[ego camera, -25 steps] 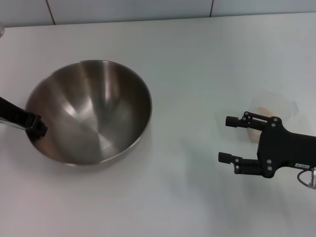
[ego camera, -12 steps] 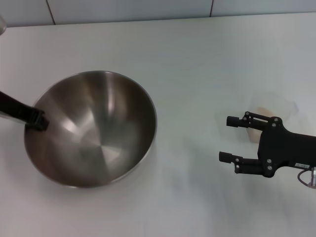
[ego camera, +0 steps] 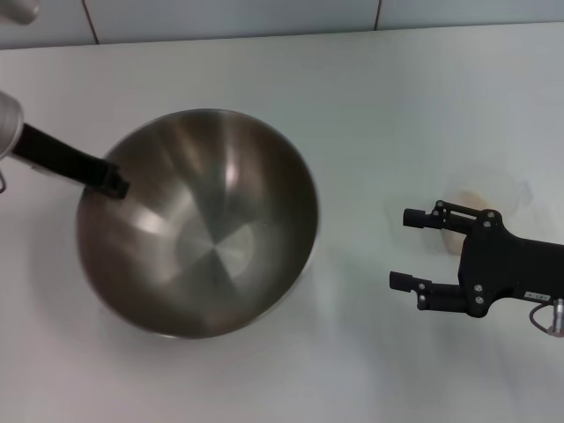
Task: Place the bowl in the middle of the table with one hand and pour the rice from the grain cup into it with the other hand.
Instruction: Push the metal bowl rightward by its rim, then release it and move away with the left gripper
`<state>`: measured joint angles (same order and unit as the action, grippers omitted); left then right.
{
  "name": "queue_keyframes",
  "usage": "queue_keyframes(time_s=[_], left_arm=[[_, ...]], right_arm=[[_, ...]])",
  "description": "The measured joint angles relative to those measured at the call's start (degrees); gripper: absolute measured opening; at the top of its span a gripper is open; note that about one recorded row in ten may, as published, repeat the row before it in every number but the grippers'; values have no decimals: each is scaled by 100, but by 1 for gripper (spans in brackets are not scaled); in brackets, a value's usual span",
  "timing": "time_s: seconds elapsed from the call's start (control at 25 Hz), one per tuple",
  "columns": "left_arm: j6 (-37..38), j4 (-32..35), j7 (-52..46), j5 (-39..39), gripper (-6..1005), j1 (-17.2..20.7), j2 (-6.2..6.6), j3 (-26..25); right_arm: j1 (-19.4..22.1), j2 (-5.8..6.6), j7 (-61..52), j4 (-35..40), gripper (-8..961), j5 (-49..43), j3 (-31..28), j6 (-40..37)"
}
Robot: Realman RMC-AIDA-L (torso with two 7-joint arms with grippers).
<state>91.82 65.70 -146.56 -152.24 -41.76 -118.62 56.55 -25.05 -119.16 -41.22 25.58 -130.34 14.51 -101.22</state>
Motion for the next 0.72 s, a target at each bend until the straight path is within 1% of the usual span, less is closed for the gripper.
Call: queue_keyframes(time_s=[0.16,0.2,0.24,0.32,0.52,0.72], left_arm=[[-2,-102,12,103,25,-214,-10,67],[-2,-102,12,103,25,-214,-10,67],[-8,-215,17,229,26,-335,-15,180],[-73,-326,22,342,26,-416,-18,306],[-519,-732,72,560,25,-602,-30,596],[-1010,-1110,96,563,24,-663,-35,717]], right_arm=[[0,-2,0,-9,788,0,11,-1],[0,-2,0,-9,788,0,13,-2],[0,-2,0,-9,788,-1,14,-5],[0,2,69,-20,788,0,3,-29],[12,-4,158,-36,788,-1,-15,-49],[81,0,161,-36,789,-1,-19,-63]])
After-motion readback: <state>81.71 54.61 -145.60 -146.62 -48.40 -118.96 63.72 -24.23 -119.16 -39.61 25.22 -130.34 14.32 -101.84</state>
